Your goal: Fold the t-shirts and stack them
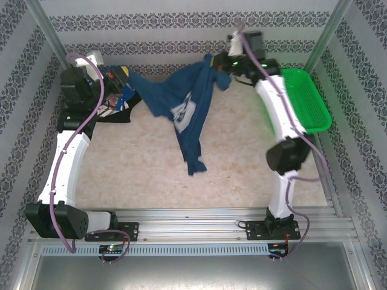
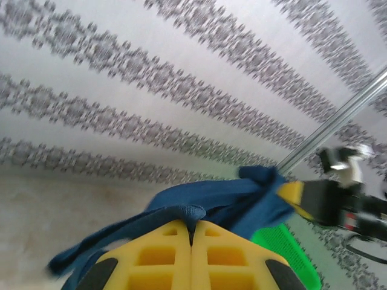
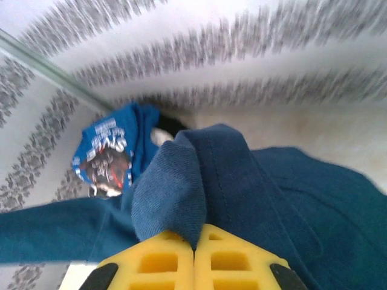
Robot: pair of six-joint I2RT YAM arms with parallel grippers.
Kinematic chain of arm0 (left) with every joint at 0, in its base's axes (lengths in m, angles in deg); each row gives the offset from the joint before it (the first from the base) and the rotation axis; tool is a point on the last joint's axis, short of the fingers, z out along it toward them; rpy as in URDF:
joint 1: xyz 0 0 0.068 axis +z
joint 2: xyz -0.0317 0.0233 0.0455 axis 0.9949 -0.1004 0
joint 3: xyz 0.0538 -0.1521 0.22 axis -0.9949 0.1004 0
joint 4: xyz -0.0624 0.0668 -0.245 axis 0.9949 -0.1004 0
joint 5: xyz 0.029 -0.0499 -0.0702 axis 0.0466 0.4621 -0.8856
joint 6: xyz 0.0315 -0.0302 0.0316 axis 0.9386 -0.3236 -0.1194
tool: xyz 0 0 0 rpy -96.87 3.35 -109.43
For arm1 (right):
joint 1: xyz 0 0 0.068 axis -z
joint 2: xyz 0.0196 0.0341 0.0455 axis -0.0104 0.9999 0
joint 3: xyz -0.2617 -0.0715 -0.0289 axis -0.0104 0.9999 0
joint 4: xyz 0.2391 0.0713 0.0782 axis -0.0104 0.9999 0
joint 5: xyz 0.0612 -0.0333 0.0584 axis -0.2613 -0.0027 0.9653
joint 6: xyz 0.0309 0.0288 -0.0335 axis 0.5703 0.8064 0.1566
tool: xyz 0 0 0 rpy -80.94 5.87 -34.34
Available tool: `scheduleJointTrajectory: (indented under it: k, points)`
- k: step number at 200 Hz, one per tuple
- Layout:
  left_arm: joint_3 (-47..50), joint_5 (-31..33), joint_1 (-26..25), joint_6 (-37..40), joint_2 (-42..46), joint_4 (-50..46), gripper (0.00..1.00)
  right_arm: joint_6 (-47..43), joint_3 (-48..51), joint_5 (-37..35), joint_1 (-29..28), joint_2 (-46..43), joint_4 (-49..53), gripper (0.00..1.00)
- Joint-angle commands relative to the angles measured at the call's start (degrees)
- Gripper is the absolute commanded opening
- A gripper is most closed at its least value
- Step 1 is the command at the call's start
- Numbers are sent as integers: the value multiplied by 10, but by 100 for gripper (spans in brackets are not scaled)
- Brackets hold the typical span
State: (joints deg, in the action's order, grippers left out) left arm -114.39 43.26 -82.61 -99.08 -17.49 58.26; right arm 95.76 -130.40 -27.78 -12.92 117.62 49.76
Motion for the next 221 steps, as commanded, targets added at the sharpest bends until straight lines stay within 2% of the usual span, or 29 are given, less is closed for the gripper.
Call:
scheduleJointTrajectory:
  k: [1, 24, 42, 56, 63, 74, 96, 111, 135, 151, 164, 178, 196, 208, 221]
  points:
    - [-7, -31, 7, -16, 18, 67, 0, -83, 160, -38, -28, -102, -14, 0]
    - [105, -30, 3, -38, 56, 67, 0, -116, 429, -97, -53, -230, -82, 0]
    - [237, -18, -19, -59, 95, 77, 0, -77, 632, -112, -79, -304, -148, 3]
    - [334, 6, -40, -79, 120, 87, 0, -31, 749, -133, -106, -334, -184, 4]
    - [367, 20, -50, -83, 130, 82, 0, -8, 788, -125, -116, -344, -196, 12]
    - [407, 37, -59, -91, 146, 73, 0, 16, 832, -118, -136, -357, -202, 37]
    - [460, 59, -59, -100, 178, 57, 0, 50, 863, -89, -144, -397, -163, 47]
    - [473, 70, -59, -93, 194, 33, 0, 65, 863, -78, -123, -454, -125, 50]
    - [484, 61, -59, -100, 207, 31, 0, 109, 842, -45, -40, -542, -70, 55]
    - [489, 58, -60, -99, 215, 34, 0, 138, 824, -13, 39, -558, -21, 57]
    - [494, 56, -61, -99, 222, 36, 0, 155, 817, 22, 98, -543, 1, 57]
    - [494, 51, -61, -96, 223, 31, 0, 156, 816, 43, 126, -513, 3, 57]
    - [495, 45, -62, -92, 224, 27, 0, 138, 816, 57, 127, -458, -27, 55]
    - [495, 44, -62, -92, 227, 25, 0, 123, 810, 99, 125, -408, -59, 54]
    - [493, 43, -63, -88, 228, 19, 0, 106, 791, 112, 111, -359, -63, 53]
